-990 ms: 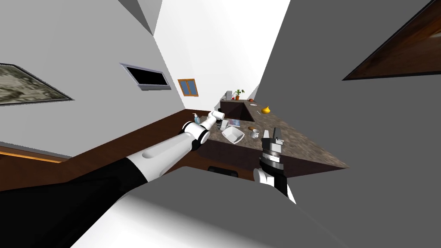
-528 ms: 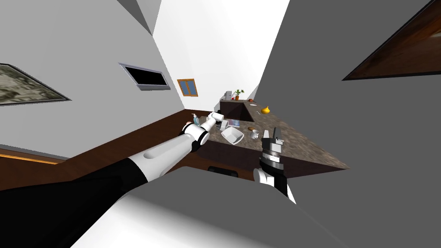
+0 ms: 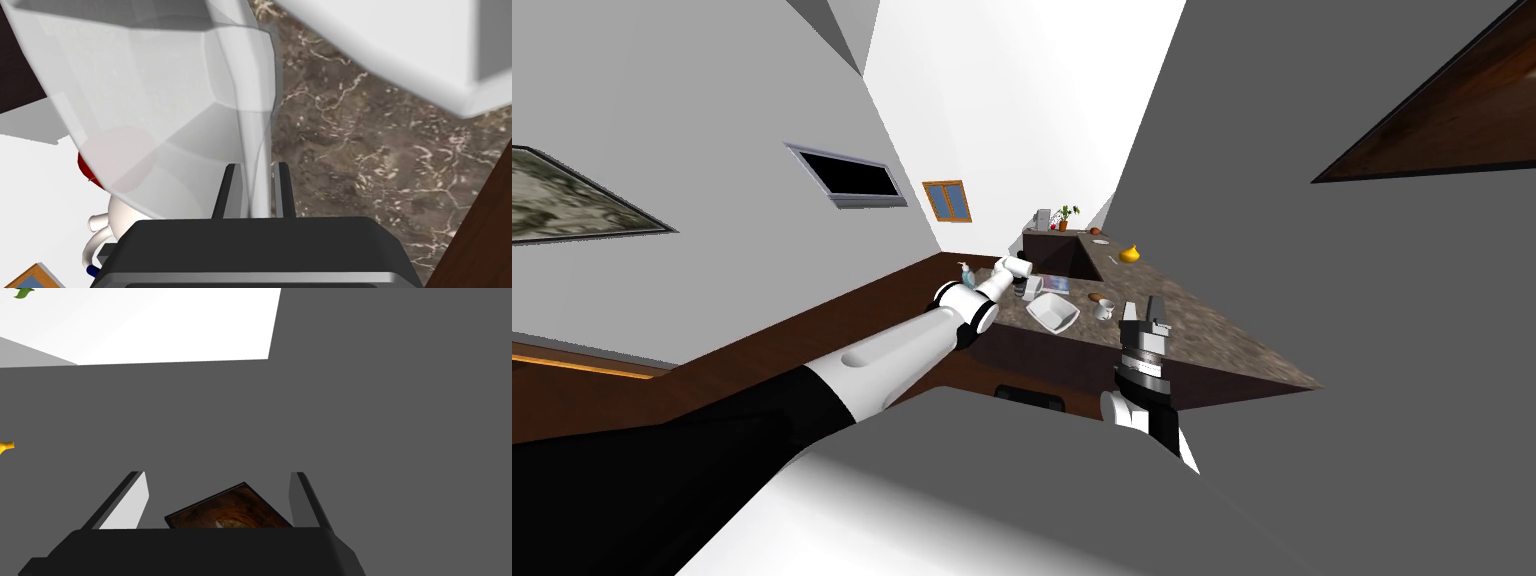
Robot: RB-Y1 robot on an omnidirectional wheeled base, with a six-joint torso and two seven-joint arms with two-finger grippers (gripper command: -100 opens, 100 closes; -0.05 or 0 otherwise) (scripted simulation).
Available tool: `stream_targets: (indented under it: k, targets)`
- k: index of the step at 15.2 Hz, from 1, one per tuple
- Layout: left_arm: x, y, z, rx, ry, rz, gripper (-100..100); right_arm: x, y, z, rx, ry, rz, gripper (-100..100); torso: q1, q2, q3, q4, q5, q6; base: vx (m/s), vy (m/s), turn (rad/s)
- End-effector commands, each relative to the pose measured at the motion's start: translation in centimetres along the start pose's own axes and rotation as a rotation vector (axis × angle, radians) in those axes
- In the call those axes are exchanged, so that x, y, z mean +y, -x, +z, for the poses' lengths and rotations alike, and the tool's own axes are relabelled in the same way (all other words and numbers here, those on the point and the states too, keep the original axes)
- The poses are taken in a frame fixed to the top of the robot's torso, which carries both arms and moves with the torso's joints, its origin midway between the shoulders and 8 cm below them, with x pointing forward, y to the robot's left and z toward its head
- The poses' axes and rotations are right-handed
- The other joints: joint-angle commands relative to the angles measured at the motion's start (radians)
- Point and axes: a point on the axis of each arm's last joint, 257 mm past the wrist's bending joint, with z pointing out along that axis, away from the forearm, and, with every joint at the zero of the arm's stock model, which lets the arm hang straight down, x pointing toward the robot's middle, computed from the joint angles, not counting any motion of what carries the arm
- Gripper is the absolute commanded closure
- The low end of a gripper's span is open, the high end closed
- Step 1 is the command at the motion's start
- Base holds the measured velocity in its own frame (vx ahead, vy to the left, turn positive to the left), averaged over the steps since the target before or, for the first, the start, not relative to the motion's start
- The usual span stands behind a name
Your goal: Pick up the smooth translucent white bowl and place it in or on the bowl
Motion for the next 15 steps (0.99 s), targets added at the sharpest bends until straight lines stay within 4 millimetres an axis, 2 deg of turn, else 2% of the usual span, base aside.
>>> stream_targets:
  k: [1,4,5,8,11,12,15]
  targets:
    - [-0.9,1.4,-0.9,-0.016,-0.002,-0.018,100,0.0,0.0,0.0,0.0,0.0,0.0,0,0.0,0.0,0.0,0.0,0.0,0.0,-0.054,-0.05,-0.049]
    - [-1.2,1.6,-1.3,-0.018,-0.002,-0.021,100,0.0,0.0,0.0,0.0,0.0,0.0,0,-0.003,0.002,0.002,0.001,-0.001,0.0,-0.036,-0.036,-0.008]
    - [-2.0,2.0,-2.4,-0.023,0.0,-0.031,100,0.0,0.0,0.0,0.0,0.0,0.0,0,-0.002,0.002,0.002,0.001,0.0,0.001,-0.054,-0.048,-0.048]
    - [-2.0,2.0,-2.4,-0.023,0.0,-0.031,100,0.0,0.0,0.0,0.0,0.0,0.0,0,-0.005,0.005,0.004,0.003,-0.001,0.001,-0.048,-0.049,-0.028]
    - [-3.1,2.3,-4.4,-0.027,0.005,-0.043,100,0.0,0.0,0.0,0.0,0.0,0.0,0,-0.005,0.006,0.005,0.004,-0.001,0.001,-0.055,-0.05,-0.046]
    - [-3.1,2.3,-4.4,-0.027,0.005,-0.043,100,0.0,0.0,0.0,0.0,0.0,0.0,0,-0.006,0.007,0.006,0.005,-0.002,0.001,-0.054,-0.067,-0.027]
    - [-4.2,2.5,-6.7,-0.028,0.011,-0.056,100,0.0,0.0,0.0,0.0,0.0,0.0,0,-0.01,0.012,0.009,0.006,-0.002,0.004,-0.083,-0.086,-0.04]
